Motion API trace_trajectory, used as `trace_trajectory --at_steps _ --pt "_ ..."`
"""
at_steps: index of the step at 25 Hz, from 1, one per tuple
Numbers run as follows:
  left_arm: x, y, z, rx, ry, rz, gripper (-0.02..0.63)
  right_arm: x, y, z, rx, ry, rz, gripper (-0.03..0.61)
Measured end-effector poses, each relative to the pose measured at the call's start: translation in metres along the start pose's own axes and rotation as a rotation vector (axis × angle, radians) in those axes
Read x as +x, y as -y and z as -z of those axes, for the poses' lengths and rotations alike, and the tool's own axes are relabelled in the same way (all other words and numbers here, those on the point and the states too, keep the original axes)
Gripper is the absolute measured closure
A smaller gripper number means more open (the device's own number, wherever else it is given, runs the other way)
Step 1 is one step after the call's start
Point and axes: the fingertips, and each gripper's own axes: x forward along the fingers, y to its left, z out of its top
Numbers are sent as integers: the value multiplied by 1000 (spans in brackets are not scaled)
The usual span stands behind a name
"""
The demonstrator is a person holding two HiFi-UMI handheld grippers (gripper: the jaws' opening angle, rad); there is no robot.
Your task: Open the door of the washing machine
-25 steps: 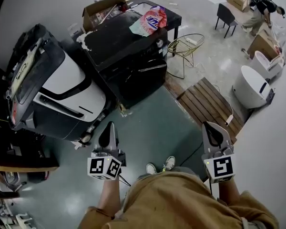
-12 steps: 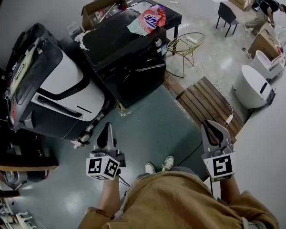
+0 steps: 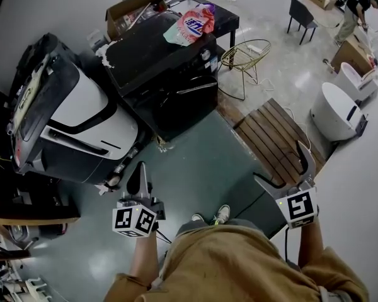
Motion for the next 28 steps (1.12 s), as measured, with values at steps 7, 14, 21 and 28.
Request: trace_trajectory --at_steps 7,14,21,28 --pt "4 14 11 5 -15 -6 554 6 -4 32 -13 -69 -83 2" --pt "38 33 21 9 -38 38 554 16 1 52 -35 -123 -98 2" --pt "98 25 27 -16 -57 63 554 59 13 45 -36 -144 -110 2" --pt "204 5 27 -46 -79 110 554 146 41 25 -75 -207 -114 3"
